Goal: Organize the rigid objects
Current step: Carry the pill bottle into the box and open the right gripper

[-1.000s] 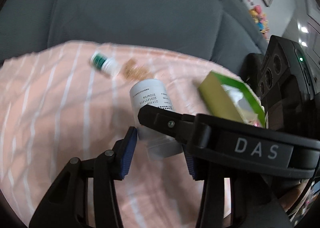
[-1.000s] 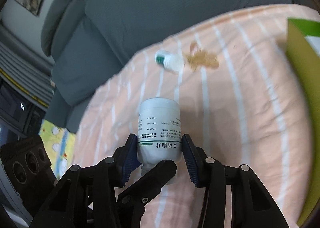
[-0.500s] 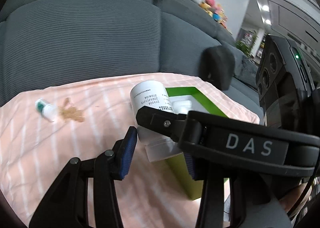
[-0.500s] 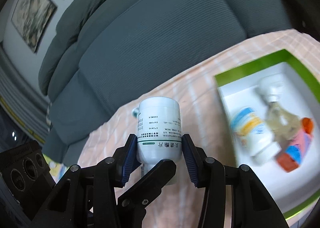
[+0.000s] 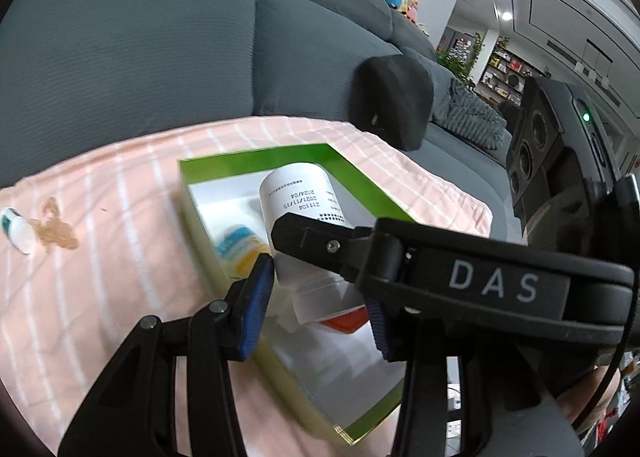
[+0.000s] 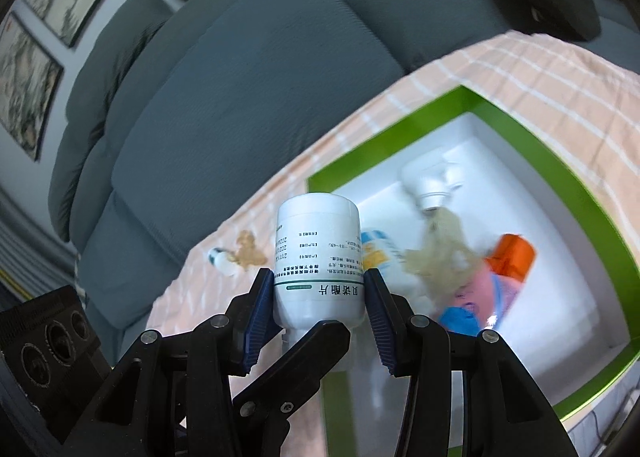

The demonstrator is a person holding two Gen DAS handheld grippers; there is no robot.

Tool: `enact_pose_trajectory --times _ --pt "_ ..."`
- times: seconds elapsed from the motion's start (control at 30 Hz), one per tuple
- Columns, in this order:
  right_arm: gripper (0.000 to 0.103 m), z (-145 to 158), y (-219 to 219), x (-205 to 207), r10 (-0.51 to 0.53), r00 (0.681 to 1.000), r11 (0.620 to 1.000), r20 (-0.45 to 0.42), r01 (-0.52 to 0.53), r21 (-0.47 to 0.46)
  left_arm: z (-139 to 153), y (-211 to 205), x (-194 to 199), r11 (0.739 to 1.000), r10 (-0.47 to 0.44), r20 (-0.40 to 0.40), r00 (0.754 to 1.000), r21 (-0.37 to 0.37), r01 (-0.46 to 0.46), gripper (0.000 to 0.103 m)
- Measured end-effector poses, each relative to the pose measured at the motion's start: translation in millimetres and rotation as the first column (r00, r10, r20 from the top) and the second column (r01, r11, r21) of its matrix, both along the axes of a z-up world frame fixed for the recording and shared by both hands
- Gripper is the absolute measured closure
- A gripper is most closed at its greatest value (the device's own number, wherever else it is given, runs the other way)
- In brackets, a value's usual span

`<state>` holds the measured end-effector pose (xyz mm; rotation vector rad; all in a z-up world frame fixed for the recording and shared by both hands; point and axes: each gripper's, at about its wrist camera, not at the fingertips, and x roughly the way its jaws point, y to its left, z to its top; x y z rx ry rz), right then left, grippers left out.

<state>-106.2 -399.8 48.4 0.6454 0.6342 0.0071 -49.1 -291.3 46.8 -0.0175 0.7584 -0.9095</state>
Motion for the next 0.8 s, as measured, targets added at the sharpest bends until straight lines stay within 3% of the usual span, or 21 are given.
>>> enact_pose_trajectory --times 0.17,0.43,0.53,0.63,0.73,0.8 --pt "0.054 -13.5 -25.2 -4.7 -0.040 0.998 0.999 -0.043 0.041 0.035 -10.0 -18.3 1.9 0.999 -0.048 -0.074 0.996 -0.008 0.048 0.061" --pt "0.054 -26.3 -44.5 -4.6 -0.073 0.994 0.994 -0.084 0.079 0.072 -22.6 -28.1 5.2 0.999 -0.051 -0.156 0.986 -0.016 0.049 0.060" --pt "0.054 -31.0 -47.3 -3.8 -0.099 0.989 0.990 -0.106 0.108 0.091 -27.6 -28.7 5.2 0.999 -0.049 -0.192 0.980 -0.018 0.047 0.057" --pt "0.053 -30.7 -46.6 -3.6 -0.130 0.984 0.987 -0.122 0.140 0.077 -24.0 -26.6 -1.8 0.999 -0.043 -0.162 0.986 0.011 0.045 0.046" --pt "0.038 -28.2 -46.8 -5.1 -0.179 0.975 0.982 -0.134 0.186 0.037 -18.6 -20.9 -4.1 0.999 -0.038 -0.149 0.988 0.017 0.041 0.029" --pt "0.029 -25.8 -47.0 -7.7 -0.207 0.971 0.977 -0.123 0.210 0.020 -14.0 -12.1 -4.2 1.000 -0.021 -0.144 0.989 0.001 0.021 0.027"
